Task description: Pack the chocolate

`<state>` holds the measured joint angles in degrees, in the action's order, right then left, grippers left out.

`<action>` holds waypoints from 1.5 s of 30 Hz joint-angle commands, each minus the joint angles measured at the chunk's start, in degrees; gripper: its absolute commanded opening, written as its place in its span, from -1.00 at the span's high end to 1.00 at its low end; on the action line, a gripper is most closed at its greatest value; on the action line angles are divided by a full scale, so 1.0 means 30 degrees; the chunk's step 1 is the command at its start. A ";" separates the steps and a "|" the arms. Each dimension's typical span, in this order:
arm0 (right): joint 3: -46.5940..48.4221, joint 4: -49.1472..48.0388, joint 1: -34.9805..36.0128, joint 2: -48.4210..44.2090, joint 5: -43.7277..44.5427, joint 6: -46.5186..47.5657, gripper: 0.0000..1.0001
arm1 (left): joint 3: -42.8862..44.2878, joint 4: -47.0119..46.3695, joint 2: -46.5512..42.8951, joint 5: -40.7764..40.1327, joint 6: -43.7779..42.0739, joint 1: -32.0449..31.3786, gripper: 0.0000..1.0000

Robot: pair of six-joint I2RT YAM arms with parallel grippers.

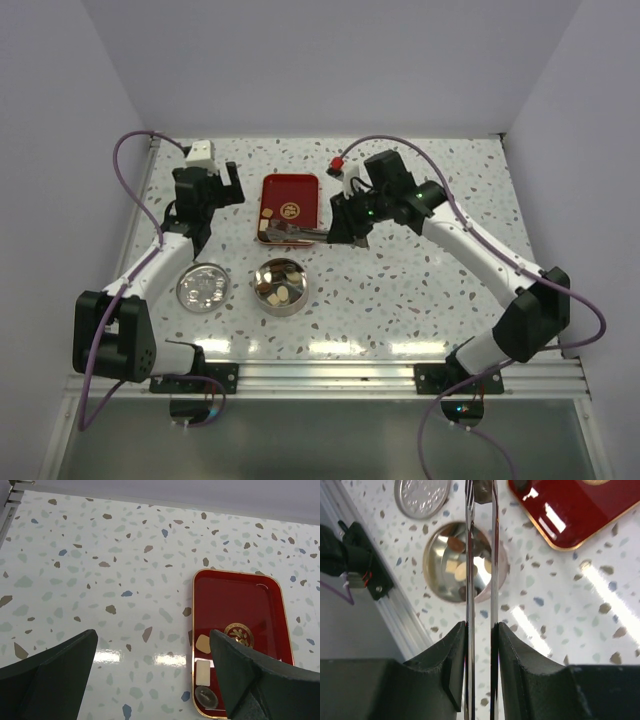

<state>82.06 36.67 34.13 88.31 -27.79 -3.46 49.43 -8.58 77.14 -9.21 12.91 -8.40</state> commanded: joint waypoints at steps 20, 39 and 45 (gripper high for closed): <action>-0.1398 0.4303 0.0108 -0.2810 -0.2952 0.0393 0.18 | 0.1072 0.0047 -0.0080 -0.2086 0.0239 -0.0128 -1.00; 0.3871 0.0377 -0.1210 0.2462 -0.1225 0.0010 0.25 | 0.1072 -0.0539 0.0476 -0.1353 0.0444 0.0428 -1.00; 0.5835 -0.0004 -0.1445 0.5568 -0.1019 0.0715 0.24 | 0.0985 -0.0510 0.0418 -0.1353 0.0444 0.0574 -1.00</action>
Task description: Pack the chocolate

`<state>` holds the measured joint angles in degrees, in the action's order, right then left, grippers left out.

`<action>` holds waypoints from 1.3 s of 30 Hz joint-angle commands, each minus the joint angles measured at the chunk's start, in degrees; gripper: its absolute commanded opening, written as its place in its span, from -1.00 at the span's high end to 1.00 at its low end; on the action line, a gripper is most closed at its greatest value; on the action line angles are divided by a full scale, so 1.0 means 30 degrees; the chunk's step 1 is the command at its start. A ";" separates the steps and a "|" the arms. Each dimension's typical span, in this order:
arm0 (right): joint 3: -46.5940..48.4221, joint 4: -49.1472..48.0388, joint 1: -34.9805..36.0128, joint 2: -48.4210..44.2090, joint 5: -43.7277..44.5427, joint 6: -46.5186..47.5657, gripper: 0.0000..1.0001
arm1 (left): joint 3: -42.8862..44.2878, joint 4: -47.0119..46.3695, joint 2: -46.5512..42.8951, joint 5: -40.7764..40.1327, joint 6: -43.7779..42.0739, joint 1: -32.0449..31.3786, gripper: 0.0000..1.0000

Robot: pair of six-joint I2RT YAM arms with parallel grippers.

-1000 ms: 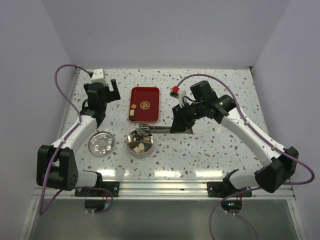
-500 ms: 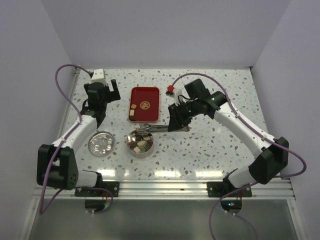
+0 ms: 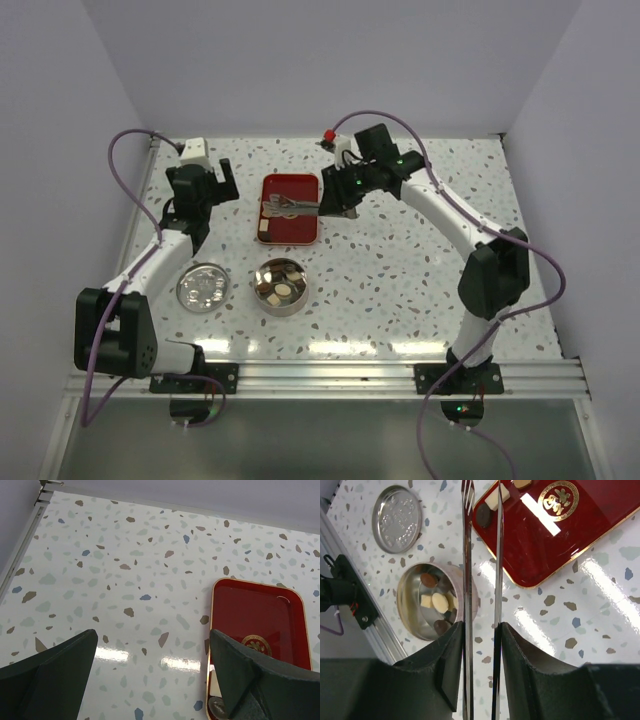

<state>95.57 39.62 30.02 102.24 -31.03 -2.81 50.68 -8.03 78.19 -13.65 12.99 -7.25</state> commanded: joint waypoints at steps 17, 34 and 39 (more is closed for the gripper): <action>0.2186 -0.2337 -0.0163 0.4124 0.0878 0.0818 0.22 | 0.0627 -0.0721 0.0185 0.0302 0.0473 0.0218 -1.00; 0.1425 -0.1779 -0.0163 0.4417 0.1113 0.1698 0.21 | 0.0599 -0.0633 0.0127 0.0156 0.0386 0.0306 -1.00; 0.1103 -0.1633 -0.0163 0.4330 0.0880 0.1815 0.21 | 0.0598 -0.0692 0.0127 0.0184 0.0415 0.0335 -1.00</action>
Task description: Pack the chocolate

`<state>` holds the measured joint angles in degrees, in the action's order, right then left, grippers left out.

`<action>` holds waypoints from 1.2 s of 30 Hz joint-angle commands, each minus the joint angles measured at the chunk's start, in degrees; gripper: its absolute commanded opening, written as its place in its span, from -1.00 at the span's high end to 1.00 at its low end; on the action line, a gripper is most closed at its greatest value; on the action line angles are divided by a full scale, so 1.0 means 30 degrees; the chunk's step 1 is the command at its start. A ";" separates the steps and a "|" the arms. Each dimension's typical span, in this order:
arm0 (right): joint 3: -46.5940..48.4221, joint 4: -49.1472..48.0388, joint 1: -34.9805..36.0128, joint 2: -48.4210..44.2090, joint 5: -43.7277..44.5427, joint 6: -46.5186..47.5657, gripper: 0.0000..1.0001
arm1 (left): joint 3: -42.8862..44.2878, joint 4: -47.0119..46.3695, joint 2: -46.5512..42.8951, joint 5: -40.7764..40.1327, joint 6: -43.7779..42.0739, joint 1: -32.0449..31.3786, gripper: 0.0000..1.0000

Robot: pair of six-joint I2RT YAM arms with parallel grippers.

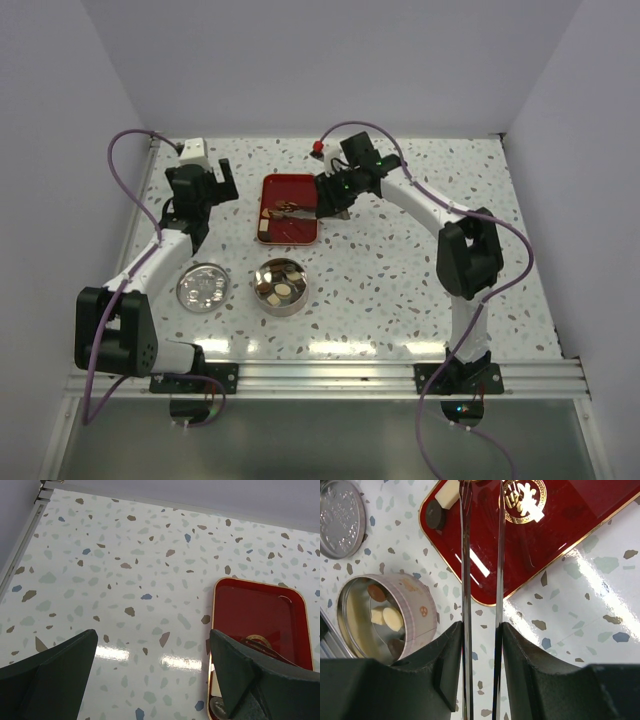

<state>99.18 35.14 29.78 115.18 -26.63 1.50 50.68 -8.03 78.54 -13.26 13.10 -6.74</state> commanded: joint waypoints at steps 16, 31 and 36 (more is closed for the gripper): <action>-0.0012 -0.0520 0.0210 0.0456 -0.1172 0.0058 0.21 | 0.0540 -0.0721 0.0040 0.0054 0.0378 0.0226 -1.00; 0.1480 -0.0639 0.0327 0.1656 -0.1230 0.0027 0.21 | 0.0540 -0.0721 -0.0019 0.0024 0.0379 0.0285 -1.00; 0.2155 -0.0140 0.0327 0.1920 -0.1464 0.0379 0.21 | 0.0481 -0.0721 -0.0048 0.0024 0.0407 0.0314 -1.00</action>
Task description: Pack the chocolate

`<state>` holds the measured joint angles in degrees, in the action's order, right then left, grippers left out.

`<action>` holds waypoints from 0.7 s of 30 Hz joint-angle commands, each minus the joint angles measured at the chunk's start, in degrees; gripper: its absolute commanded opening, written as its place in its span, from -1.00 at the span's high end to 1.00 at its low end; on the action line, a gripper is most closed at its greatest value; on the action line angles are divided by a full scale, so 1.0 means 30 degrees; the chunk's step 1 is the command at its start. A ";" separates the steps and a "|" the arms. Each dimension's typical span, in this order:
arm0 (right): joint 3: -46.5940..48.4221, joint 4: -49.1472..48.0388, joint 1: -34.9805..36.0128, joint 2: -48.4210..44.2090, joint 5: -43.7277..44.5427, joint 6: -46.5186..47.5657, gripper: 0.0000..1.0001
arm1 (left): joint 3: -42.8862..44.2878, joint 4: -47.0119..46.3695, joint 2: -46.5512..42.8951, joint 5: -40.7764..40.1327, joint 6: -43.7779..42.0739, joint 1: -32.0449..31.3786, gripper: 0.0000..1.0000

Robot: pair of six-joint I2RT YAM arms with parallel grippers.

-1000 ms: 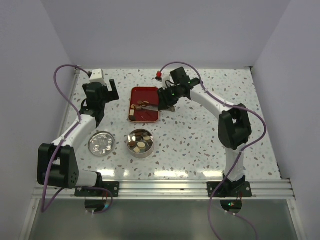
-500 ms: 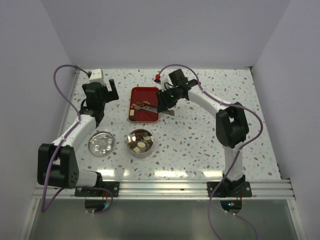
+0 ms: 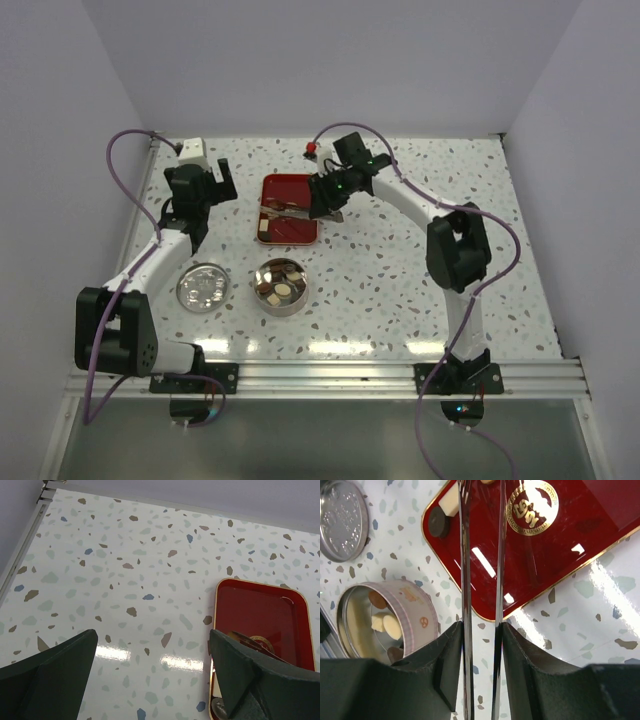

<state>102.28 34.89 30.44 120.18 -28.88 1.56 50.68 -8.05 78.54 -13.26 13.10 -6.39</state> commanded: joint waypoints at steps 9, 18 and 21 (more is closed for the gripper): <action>0.2089 0.0556 0.0109 0.0664 -0.0539 0.0621 0.43 | 0.0452 -0.0714 -0.0136 -0.0005 0.0378 0.0226 -1.00; 0.1533 0.0673 0.0109 -0.1034 -0.0274 0.0681 0.49 | 0.0393 -0.0714 -0.0341 0.0083 0.0437 0.0227 -1.00; 0.1357 0.0585 0.0109 -0.1797 -0.0304 0.0593 0.48 | 0.0335 -0.0772 -0.0429 0.0141 0.0466 0.0227 -1.00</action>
<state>105.91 36.58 30.48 121.08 -29.50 2.70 50.68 -8.05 78.54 -13.23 13.13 -6.37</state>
